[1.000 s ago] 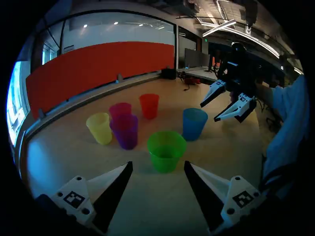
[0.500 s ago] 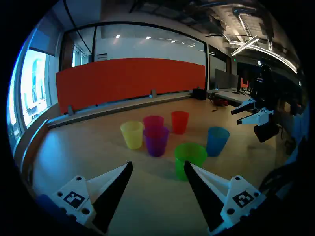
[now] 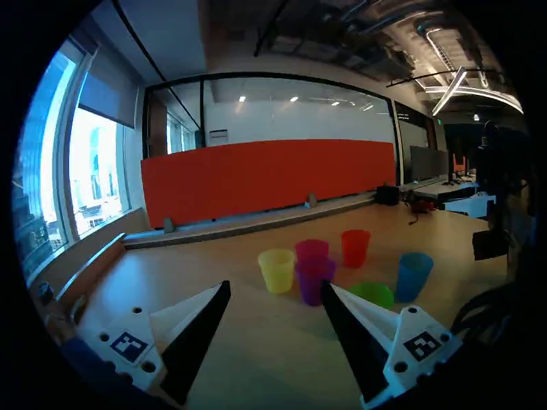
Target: Pour water
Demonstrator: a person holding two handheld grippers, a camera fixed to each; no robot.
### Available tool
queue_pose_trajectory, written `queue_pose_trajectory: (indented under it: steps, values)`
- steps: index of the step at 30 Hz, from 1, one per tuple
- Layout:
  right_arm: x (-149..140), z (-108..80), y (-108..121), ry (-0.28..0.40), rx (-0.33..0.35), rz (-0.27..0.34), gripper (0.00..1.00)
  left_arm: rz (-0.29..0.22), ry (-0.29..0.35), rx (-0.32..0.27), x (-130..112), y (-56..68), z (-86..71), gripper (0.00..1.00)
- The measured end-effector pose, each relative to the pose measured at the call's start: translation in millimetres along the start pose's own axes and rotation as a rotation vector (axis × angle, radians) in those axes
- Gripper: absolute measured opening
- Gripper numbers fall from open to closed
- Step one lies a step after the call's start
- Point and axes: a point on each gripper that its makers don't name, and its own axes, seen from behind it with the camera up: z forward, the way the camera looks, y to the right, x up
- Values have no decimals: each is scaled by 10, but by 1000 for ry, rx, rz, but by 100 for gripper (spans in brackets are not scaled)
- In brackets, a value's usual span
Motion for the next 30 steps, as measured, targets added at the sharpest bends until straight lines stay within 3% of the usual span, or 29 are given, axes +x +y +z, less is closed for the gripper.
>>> queue_pose_trajectory:
  steps: [9,15,23,30]
  values:
    - [466,-33,419,165,-186,45,100,-23,105,96,340,-168,-18,97]
    - [641,-98,622,241,-280,83,100,-47,155,125,534,-241,-24,97]
    - [647,-179,716,274,-345,122,99,-45,183,159,630,-312,8,97]
    - [605,-233,697,284,-373,88,99,-55,186,195,588,-398,17,97]
